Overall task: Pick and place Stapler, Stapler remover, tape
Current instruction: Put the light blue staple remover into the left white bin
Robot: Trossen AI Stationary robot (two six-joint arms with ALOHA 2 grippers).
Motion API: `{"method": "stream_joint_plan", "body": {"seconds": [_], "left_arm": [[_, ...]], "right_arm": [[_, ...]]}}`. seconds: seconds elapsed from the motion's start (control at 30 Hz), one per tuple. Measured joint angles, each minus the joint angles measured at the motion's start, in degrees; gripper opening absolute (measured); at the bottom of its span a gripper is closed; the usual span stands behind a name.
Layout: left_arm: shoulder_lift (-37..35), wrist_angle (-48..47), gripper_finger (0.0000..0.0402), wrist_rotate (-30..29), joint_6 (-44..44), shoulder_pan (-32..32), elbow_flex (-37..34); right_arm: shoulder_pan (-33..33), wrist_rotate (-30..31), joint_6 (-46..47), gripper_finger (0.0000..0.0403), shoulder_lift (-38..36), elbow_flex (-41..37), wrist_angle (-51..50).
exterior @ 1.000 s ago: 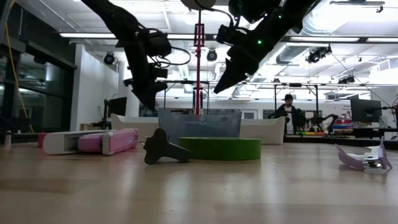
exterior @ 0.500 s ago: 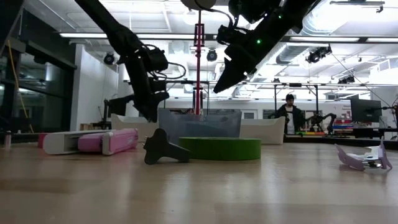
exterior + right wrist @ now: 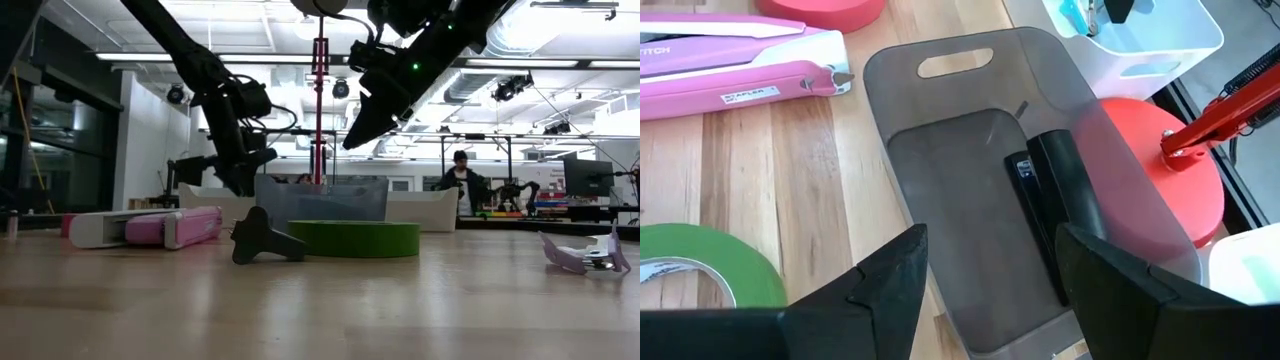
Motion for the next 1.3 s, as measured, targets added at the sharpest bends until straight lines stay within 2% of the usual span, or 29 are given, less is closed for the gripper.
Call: {"method": "stream_joint_plan", "body": {"seconds": [0.17,0.27,0.8,1.3], "left_arm": [[0.00,-0.18,0.0150,0.36,-1.14,0.00,0.00],[0.00,-0.21,0.0163,0.55,-1.12,0.00,0.00],[-0.02,-0.67,0.0169,-1.59,1.07,0.00,0.00],[-0.60,-5.66,0.0170,-1.68,1.52,0.00,0.00]], "right_arm": [[0.00,-0.02,1.02,0.0213,0.00,0.00,-0.02],[0.00,-0.02,1.03,0.0213,0.00,0.00,-0.04],[0.00,-0.02,0.79,0.0213,0.00,0.00,-1.32],[0.00,-0.02,0.14,0.0213,0.00,-0.02,-1.36]]}}
